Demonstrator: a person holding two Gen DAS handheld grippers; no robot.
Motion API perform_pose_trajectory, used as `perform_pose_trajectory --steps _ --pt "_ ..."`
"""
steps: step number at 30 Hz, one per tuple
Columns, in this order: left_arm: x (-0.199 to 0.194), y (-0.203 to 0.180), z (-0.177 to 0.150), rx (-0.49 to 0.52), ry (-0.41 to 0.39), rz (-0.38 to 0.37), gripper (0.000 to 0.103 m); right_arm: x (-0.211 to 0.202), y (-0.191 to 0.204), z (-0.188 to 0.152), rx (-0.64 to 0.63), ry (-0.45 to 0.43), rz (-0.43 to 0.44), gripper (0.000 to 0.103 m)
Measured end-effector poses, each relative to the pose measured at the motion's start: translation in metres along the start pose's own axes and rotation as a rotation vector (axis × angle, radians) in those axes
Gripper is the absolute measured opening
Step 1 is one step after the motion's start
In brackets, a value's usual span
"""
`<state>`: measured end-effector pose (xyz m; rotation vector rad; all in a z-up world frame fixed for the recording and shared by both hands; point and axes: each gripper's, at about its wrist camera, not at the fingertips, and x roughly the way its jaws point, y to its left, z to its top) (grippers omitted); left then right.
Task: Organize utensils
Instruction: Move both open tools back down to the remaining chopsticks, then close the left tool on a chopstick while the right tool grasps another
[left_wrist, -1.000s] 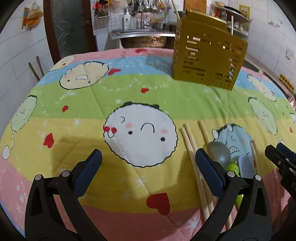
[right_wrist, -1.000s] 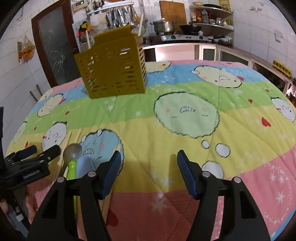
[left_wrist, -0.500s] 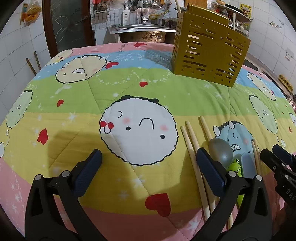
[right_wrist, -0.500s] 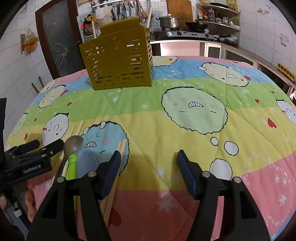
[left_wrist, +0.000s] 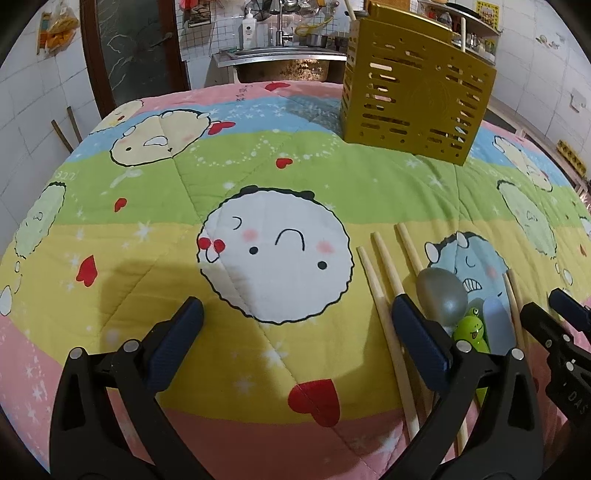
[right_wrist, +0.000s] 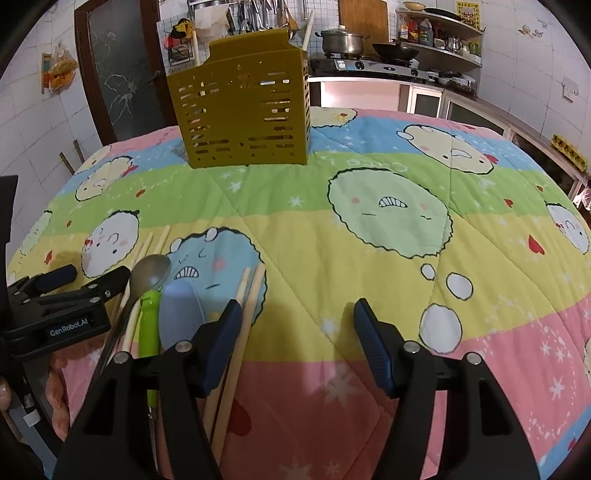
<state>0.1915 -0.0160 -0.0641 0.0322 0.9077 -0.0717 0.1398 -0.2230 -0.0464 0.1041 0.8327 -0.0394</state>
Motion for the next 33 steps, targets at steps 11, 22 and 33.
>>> perform_pose_trajectory --steps 11,22,33 --pt "0.002 -0.007 0.000 0.013 0.019 0.040 0.099 0.003 0.006 0.002 0.001 0.034 -0.047 0.062" --pt "0.005 -0.007 0.005 -0.012 0.035 0.039 0.095 0.012 0.015 0.007 -0.026 0.052 -0.054 0.035" --pt "0.004 -0.029 0.018 0.004 0.041 0.002 0.045 0.022 0.011 0.023 0.011 0.083 -0.020 0.011"
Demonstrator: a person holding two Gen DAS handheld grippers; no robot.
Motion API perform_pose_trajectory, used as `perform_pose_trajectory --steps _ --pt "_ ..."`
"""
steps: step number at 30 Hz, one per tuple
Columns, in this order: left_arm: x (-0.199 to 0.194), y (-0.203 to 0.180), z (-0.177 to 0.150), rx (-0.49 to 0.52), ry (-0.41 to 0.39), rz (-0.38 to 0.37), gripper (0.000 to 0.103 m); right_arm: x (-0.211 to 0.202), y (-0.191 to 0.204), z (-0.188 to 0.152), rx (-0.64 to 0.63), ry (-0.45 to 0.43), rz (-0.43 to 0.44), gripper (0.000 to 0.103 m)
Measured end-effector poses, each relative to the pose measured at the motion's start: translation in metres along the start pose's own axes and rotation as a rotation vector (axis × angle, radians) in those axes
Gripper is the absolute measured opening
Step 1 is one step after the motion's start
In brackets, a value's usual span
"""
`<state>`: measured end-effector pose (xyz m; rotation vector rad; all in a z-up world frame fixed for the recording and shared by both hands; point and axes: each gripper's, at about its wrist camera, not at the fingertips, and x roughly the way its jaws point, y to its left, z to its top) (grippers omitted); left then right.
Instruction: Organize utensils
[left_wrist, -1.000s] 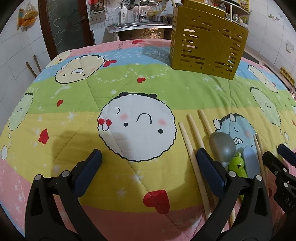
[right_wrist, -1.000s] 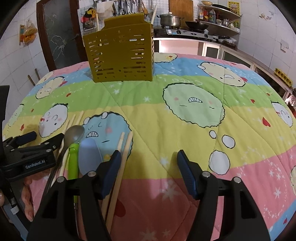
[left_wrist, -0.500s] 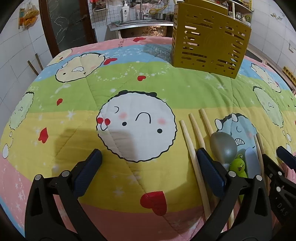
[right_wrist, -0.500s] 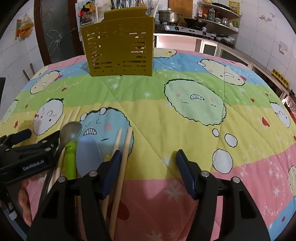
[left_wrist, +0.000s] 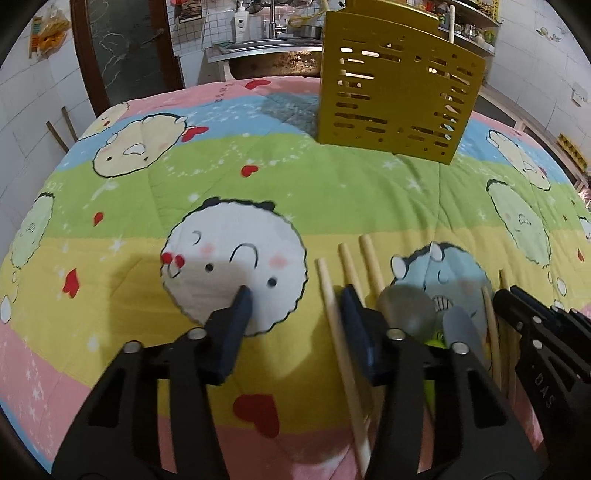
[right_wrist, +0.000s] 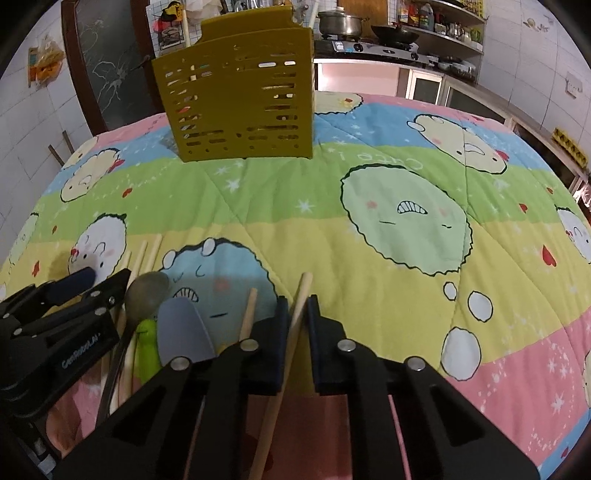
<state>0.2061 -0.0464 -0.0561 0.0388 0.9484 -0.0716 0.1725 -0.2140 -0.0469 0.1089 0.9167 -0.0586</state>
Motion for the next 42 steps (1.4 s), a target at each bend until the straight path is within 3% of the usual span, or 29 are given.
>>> perform_pose_trajectory --steps 7,13,26,42 --pt "0.007 -0.004 0.011 -0.006 0.019 -0.021 0.020 0.004 0.004 0.004 -0.003 -0.009 -0.017 0.010" --pt "0.008 -0.008 0.009 -0.001 -0.018 -0.026 0.007 0.002 -0.002 0.004 0.021 -0.022 0.008 0.010" --pt "-0.003 -0.001 0.014 -0.041 -0.046 -0.075 0.006 -0.010 -0.011 0.010 0.036 -0.057 0.016 0.010" --pt "-0.075 0.003 0.040 -0.044 -0.227 -0.112 0.003 -0.044 -0.023 0.033 0.047 -0.164 0.031 0.006"
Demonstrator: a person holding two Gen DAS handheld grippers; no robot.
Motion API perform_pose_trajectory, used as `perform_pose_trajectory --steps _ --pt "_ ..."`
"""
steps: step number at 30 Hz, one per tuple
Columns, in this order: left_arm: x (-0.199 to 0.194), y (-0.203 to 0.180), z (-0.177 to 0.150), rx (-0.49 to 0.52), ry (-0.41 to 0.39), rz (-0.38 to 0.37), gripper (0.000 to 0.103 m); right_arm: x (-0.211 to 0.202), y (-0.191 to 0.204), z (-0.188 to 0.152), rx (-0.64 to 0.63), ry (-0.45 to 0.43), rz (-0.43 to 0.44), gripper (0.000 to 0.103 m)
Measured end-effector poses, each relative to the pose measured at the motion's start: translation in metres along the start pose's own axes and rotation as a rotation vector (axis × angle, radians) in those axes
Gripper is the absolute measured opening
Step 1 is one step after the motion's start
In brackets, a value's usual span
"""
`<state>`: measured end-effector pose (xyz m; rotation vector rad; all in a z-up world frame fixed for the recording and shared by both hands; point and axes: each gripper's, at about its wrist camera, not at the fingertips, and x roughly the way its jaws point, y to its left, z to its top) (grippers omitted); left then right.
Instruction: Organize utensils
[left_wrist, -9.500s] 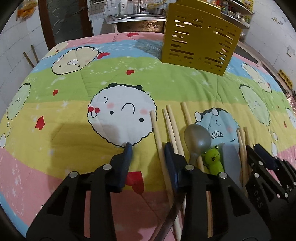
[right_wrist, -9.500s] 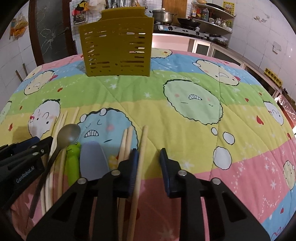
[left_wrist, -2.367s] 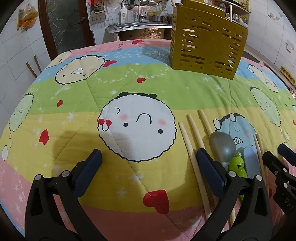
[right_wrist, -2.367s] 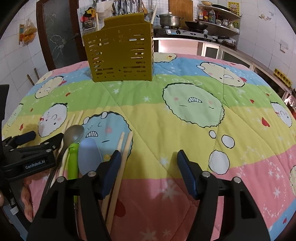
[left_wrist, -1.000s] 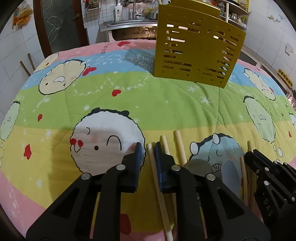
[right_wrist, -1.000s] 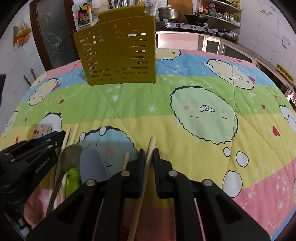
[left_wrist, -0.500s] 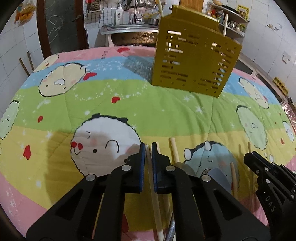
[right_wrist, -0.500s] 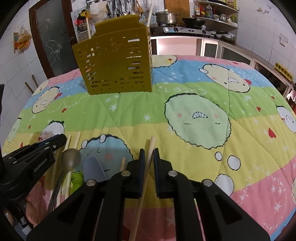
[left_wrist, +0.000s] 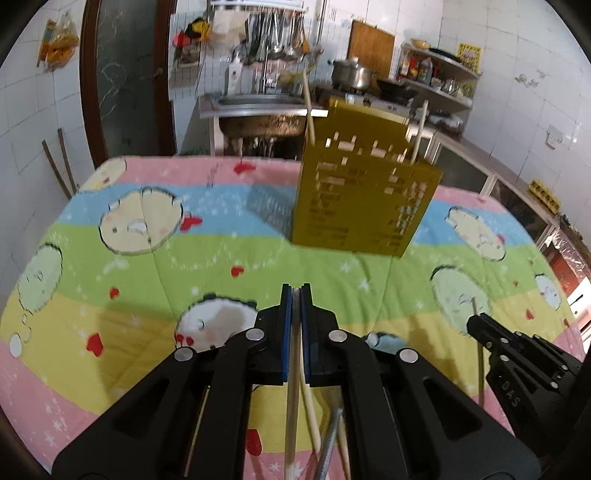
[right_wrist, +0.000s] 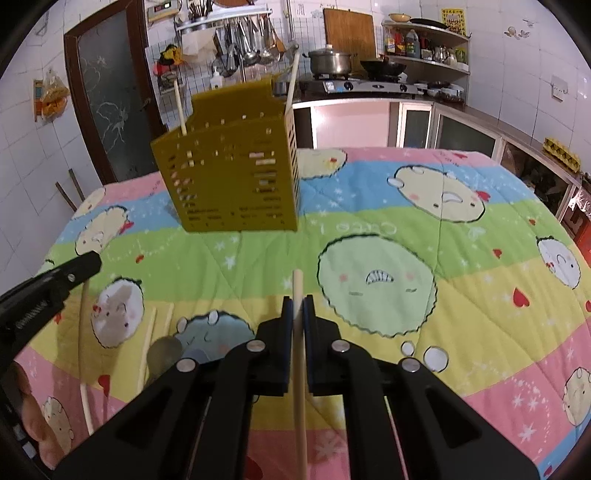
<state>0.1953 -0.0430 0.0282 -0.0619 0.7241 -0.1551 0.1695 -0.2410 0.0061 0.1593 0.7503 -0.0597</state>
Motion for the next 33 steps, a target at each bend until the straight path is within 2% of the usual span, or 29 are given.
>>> perform_pose_trajectory --steps 7,13,26,33 --pt "-0.032 0.000 0.017 0.004 -0.104 -0.027 0.003 -0.020 -0.006 0.016 0.025 -0.086 0.034 0.006" --pt "-0.051 -0.005 0.026 0.031 -0.188 -0.026 0.003 -0.039 -0.006 0.029 0.023 -0.201 0.048 0.006" --pt "-0.066 -0.010 0.042 0.036 -0.296 -0.045 0.003 -0.058 -0.001 0.047 -0.005 -0.393 0.048 0.006" --pt "-0.073 -0.009 0.046 0.033 -0.330 -0.057 0.003 -0.061 -0.002 0.049 0.003 -0.426 0.063 0.006"
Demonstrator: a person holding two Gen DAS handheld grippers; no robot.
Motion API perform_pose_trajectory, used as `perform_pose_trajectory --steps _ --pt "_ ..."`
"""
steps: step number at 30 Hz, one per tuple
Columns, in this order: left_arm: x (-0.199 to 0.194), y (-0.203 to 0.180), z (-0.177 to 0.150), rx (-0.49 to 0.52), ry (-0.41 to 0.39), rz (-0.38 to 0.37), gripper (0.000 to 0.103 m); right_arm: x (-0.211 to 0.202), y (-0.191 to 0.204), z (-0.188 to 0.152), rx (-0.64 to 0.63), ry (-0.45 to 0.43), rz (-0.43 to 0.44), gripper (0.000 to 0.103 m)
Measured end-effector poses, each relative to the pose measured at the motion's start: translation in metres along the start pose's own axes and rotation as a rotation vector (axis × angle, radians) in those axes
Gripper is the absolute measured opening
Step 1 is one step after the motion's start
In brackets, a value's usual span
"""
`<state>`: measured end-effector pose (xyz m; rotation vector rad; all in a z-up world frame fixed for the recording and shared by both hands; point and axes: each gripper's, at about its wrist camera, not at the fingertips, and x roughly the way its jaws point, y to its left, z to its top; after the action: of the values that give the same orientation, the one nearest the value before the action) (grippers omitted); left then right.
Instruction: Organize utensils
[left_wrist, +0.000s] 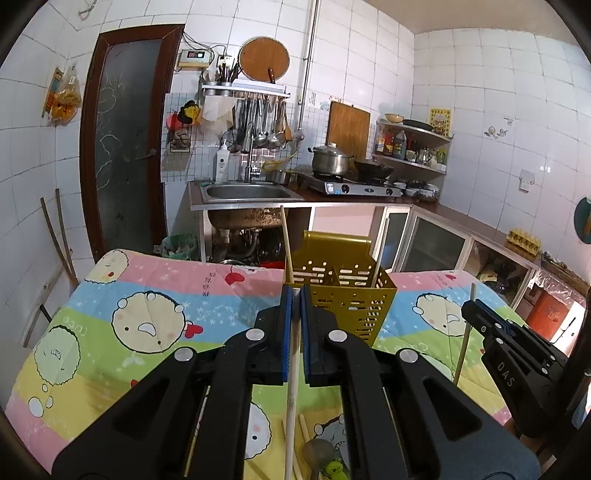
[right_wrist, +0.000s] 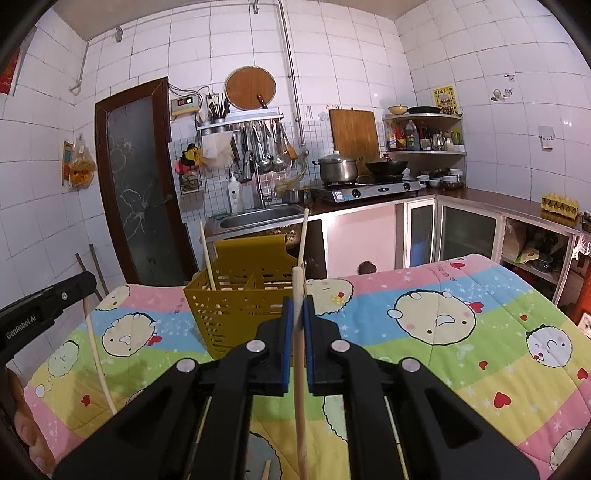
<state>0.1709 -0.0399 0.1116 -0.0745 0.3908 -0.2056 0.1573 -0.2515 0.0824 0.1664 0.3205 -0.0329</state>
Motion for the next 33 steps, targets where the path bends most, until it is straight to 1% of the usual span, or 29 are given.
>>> perform_pose_trajectory --steps 4,11,14,19,26,30,33 --pt "-0.008 0.000 0.006 0.003 -0.030 -0.004 0.003 -0.005 -0.001 0.006 0.010 -0.028 0.004 0.006" --pt "-0.019 -0.004 0.028 0.022 -0.091 0.001 0.003 -0.015 0.001 0.029 0.006 -0.090 0.011 0.006" --pt "-0.020 -0.008 0.044 0.034 -0.128 0.007 0.003 -0.014 0.004 0.045 -0.001 -0.123 0.010 0.006" --pt "-0.013 -0.013 0.079 0.045 -0.199 -0.002 0.003 -0.007 0.009 0.080 -0.012 -0.192 0.009 0.006" --pt "0.008 -0.021 0.128 0.035 -0.285 -0.014 0.003 0.022 0.008 0.128 0.034 -0.241 0.038 0.006" --pt "0.022 -0.025 0.145 0.024 -0.316 -0.023 0.003 0.048 0.011 0.148 0.032 -0.263 0.038 0.006" --pt "0.039 -0.030 0.155 0.048 -0.344 -0.015 0.003 0.068 0.015 0.156 0.024 -0.275 0.038 0.006"
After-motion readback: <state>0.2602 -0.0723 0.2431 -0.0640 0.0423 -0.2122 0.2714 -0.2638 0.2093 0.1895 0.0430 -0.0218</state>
